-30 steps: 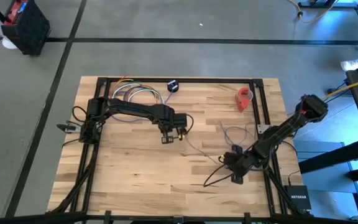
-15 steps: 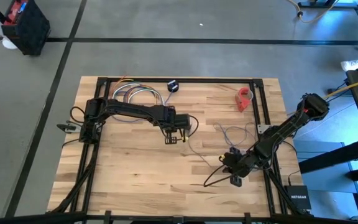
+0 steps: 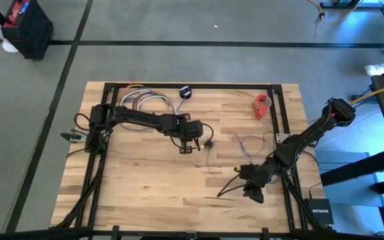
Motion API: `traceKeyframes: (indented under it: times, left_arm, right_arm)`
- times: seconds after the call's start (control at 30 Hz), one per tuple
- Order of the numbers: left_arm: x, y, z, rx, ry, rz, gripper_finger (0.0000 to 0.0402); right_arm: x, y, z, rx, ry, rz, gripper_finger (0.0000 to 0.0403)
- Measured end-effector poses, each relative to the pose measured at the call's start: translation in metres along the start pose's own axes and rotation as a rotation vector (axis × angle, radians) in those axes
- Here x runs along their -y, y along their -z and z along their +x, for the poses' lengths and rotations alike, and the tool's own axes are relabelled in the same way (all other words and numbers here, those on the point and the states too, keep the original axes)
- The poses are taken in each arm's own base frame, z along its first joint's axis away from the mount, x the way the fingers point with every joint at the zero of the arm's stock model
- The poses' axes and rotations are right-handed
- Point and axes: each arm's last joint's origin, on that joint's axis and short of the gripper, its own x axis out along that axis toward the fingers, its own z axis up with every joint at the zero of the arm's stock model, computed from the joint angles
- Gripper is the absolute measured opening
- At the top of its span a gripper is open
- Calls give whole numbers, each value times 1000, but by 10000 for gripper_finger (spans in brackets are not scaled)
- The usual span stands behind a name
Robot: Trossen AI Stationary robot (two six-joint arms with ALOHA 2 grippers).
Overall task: Coil cords
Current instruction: Put the spool with the coiled wire on the table
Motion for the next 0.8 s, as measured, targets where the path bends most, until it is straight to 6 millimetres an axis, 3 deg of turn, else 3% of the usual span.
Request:
traceKeyframes:
  times: [0.23, 0.47, 0.6, 0.8]
  left_arm:
    - [3, -6, -1, 61, 37, 11, 4]
    - [16, -14, 2, 208, 121, 33, 4]
    - [19, -15, 8, 294, 143, 25, 4]
    - [19, -16, 11, 367, 131, 26, 4]
  right_arm:
    - [1, -22, -10, 232, 145, -233, 142]
    - [27, -39, -8, 464, 569, -361, 143]
    - [44, -49, -1, 480, 735, -369, 143]
    - [64, -72, 16, 479, 845, -423, 143]
